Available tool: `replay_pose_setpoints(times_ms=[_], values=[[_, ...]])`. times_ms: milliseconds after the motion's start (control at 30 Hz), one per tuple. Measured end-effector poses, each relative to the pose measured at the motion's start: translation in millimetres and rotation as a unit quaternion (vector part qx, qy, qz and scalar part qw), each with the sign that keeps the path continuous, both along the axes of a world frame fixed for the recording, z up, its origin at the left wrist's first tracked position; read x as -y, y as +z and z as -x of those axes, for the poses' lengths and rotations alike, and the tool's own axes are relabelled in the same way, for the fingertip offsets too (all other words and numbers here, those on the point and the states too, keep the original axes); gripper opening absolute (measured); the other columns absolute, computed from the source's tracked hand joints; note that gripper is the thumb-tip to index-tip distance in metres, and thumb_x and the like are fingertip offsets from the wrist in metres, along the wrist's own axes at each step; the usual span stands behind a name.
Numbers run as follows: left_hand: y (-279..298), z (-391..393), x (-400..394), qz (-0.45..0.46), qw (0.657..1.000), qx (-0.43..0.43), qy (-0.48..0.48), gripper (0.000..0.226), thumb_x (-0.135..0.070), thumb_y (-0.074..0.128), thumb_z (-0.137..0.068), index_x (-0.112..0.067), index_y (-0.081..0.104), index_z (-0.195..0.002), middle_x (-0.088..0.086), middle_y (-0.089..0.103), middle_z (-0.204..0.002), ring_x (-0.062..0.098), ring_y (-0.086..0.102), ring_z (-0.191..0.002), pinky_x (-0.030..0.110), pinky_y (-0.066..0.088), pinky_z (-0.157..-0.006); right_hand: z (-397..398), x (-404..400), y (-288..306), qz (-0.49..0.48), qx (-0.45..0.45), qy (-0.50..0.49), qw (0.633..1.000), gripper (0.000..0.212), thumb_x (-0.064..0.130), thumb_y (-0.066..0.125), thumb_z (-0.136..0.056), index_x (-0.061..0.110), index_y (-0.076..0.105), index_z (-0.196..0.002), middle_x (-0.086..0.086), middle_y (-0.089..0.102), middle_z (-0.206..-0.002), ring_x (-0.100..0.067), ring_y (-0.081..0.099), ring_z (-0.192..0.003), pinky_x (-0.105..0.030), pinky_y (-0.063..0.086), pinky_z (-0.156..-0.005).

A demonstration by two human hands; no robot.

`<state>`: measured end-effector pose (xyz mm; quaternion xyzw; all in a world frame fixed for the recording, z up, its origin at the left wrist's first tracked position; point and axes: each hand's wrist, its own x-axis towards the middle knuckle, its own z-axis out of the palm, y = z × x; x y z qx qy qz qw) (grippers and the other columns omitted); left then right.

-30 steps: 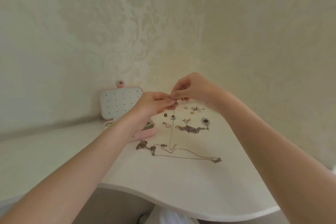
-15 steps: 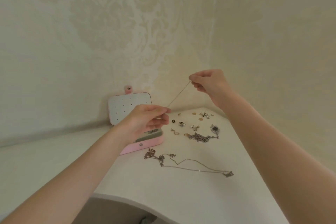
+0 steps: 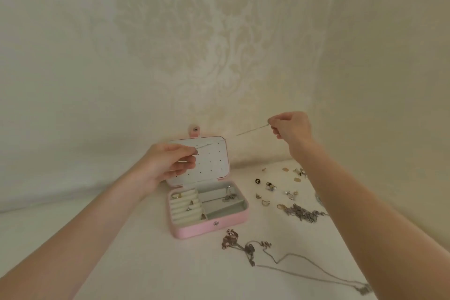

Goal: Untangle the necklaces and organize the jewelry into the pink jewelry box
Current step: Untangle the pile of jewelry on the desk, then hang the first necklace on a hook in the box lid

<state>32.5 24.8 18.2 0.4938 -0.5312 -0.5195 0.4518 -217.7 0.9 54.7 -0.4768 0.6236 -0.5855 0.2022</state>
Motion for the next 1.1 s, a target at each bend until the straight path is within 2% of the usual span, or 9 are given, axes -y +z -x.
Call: replay_pose_setpoints(times_ms=[133, 367, 533, 600, 733, 833, 967, 1033, 1100], values=[[6, -19, 3, 0.001, 1.0, -0.006, 0.031, 0.008, -0.017, 0.064, -0.086, -0.011, 0.068, -0.082, -0.004, 0.068, -0.063, 0.007, 0.067, -0.06, 0.024, 0.05, -0.073, -6, 14, -9, -0.058, 0.018, 0.064, 0.996, 0.004, 0.003, 0.064, -0.084, 0.002, 0.067, -0.082, -0.006, 0.06, -0.064, -0.011, 0.054, -0.054, -0.012, 0.044, -0.043], [19, -35, 2, 0.042, 0.992, -0.038, 0.109, 0.01, -0.017, 0.063, -0.087, -0.012, 0.067, -0.078, -0.001, 0.067, -0.071, 0.008, 0.066, -0.063, 0.023, 0.051, -0.075, -15, 16, -16, -0.098, -0.01, 0.174, 0.98, 0.006, 0.0, 0.063, -0.085, -0.002, 0.068, -0.089, -0.008, 0.062, -0.069, -0.011, 0.056, -0.058, -0.012, 0.047, -0.05], [43, -15, 8, 0.056, 0.989, -0.107, 0.09, 0.013, -0.016, 0.059, -0.089, -0.014, 0.062, -0.076, -0.003, 0.062, -0.068, 0.009, 0.063, -0.064, 0.022, 0.049, -0.067, -17, -2, -29, -0.244, -0.189, 0.346, 0.886, 0.008, 0.001, 0.063, -0.085, 0.004, 0.07, -0.089, -0.004, 0.069, -0.076, -0.009, 0.063, -0.065, -0.014, 0.05, -0.058], [55, -2, 10, 0.067, 0.989, -0.116, 0.058, 0.015, -0.015, 0.058, -0.089, -0.014, 0.061, -0.074, -0.002, 0.061, -0.069, 0.011, 0.061, -0.067, 0.023, 0.048, -0.067, -22, -2, -38, -0.25, -0.204, 0.376, 0.869, 0.01, 0.001, 0.063, -0.085, 0.007, 0.07, -0.09, -0.002, 0.068, -0.077, -0.006, 0.063, -0.067, -0.013, 0.048, -0.058], [68, 19, 12, 0.108, 0.992, -0.057, -0.014, 0.015, -0.012, 0.058, -0.089, -0.011, 0.061, -0.073, -0.001, 0.062, -0.071, 0.011, 0.061, -0.068, 0.022, 0.051, -0.06, -33, 0, -49, -0.263, -0.26, 0.404, 0.837, 0.018, 0.0, 0.067, -0.081, 0.004, 0.07, -0.098, 0.004, 0.065, -0.078, -0.003, 0.06, -0.071, -0.009, 0.046, -0.057], [70, 24, 14, 0.14, 0.988, 0.04, -0.056, 0.014, -0.015, 0.06, -0.088, -0.012, 0.063, -0.075, -0.003, 0.064, -0.072, 0.011, 0.062, -0.07, 0.026, 0.05, -0.066, -32, 1, -38, -0.246, -0.31, 0.418, 0.817, 0.025, -0.003, 0.064, -0.081, 0.002, 0.069, -0.105, 0.002, 0.068, -0.087, -0.004, 0.06, -0.075, -0.009, 0.048, -0.059], [69, 29, 17, 0.186, 0.956, 0.216, -0.071, 0.011, -0.018, 0.064, -0.085, -0.014, 0.067, -0.075, -0.004, 0.067, -0.068, 0.007, 0.061, -0.066, 0.025, 0.05, -0.07, -33, 0, 2, -0.107, -0.121, 0.426, 0.89, 0.028, -0.006, 0.058, -0.084, 0.004, 0.067, -0.108, -0.01, 0.07, -0.106, -0.013, 0.066, -0.094, -0.021, 0.051, -0.086], [69, 30, 21, 0.214, 0.934, 0.279, -0.064, 0.01, -0.018, 0.065, -0.084, -0.014, 0.068, -0.075, 0.004, 0.069, -0.071, 0.013, 0.062, -0.067, 0.029, 0.05, -0.069, -40, -1, 18, -0.082, -0.014, 0.461, 0.884, 0.026, -0.001, 0.061, -0.085, 0.004, 0.066, -0.111, -0.011, 0.07, -0.108, -0.017, 0.065, -0.104, -0.027, 0.048, -0.096], [69, 29, 25, 0.24, 0.918, 0.313, -0.045, 0.01, -0.017, 0.066, -0.083, -0.012, 0.069, -0.075, 0.015, 0.069, -0.072, 0.017, 0.061, -0.063, 0.027, 0.049, -0.063, -47, -2, 25, -0.102, 0.045, 0.487, 0.866, 0.023, 0.002, 0.059, -0.087, 0.002, 0.065, -0.109, -0.012, 0.07, -0.102, -0.017, 0.069, -0.094, -0.029, 0.049, -0.094]])
